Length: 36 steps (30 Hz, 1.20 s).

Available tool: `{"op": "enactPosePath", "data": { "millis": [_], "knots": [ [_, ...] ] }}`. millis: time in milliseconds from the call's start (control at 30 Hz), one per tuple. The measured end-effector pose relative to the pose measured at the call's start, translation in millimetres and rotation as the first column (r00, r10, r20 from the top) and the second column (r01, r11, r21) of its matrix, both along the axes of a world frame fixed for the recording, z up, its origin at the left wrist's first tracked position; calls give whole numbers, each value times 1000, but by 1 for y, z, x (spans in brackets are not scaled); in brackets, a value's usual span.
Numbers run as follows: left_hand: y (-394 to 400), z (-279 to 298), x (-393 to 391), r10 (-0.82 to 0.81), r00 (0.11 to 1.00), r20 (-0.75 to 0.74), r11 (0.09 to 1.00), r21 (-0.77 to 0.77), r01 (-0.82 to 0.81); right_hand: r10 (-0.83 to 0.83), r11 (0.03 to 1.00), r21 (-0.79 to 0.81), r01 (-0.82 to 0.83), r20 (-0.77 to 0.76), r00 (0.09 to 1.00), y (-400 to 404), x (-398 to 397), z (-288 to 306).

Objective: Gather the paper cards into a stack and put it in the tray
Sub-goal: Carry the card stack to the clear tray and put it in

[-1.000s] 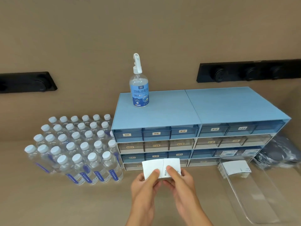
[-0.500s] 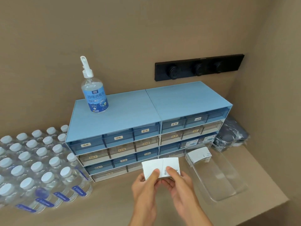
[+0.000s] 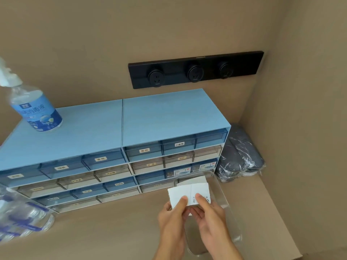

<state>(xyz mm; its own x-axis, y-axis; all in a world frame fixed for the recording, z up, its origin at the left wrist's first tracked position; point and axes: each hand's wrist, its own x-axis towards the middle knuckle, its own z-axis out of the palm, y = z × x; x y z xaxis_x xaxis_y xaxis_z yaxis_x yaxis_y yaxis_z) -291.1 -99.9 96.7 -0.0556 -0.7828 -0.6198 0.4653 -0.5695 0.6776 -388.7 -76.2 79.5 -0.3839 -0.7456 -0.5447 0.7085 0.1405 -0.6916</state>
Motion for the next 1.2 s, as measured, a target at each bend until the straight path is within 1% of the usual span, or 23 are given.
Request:
{"op": "enactPosePath", "data": {
  "millis": [200,433,533,700,867,1000,1100,1200],
  "knots": [
    [7,-23,-48,94,995,26,975,198,-97,-2,990,143,-13,106,994,5,-38,-32],
    [-2,-42,-79,200,978,62,890,407,-207,-15,945,322,-53,206,978,-6,-50,-56],
    [-7,-46,-90,261,962,76,852,451,-266,-28,917,394,-66,230,973,-17,-53,-66],
    [-21,-52,-96,288,946,146,821,470,-323,21,892,431,-140,268,963,-27,-56,-82],
    [-24,-59,-100,280,945,170,809,489,-327,73,874,453,-173,228,971,-29,-57,-88],
    [-22,-63,-102,254,945,204,818,477,-323,128,848,499,-179,134,983,-29,-59,-93],
    [-24,-63,-102,158,943,293,845,454,-283,221,825,534,-186,-2,975,-32,-59,-95],
    [-28,-61,-101,39,926,375,868,446,-217,273,810,556,-188,-73,959,-35,-60,-97]
  ]
}}
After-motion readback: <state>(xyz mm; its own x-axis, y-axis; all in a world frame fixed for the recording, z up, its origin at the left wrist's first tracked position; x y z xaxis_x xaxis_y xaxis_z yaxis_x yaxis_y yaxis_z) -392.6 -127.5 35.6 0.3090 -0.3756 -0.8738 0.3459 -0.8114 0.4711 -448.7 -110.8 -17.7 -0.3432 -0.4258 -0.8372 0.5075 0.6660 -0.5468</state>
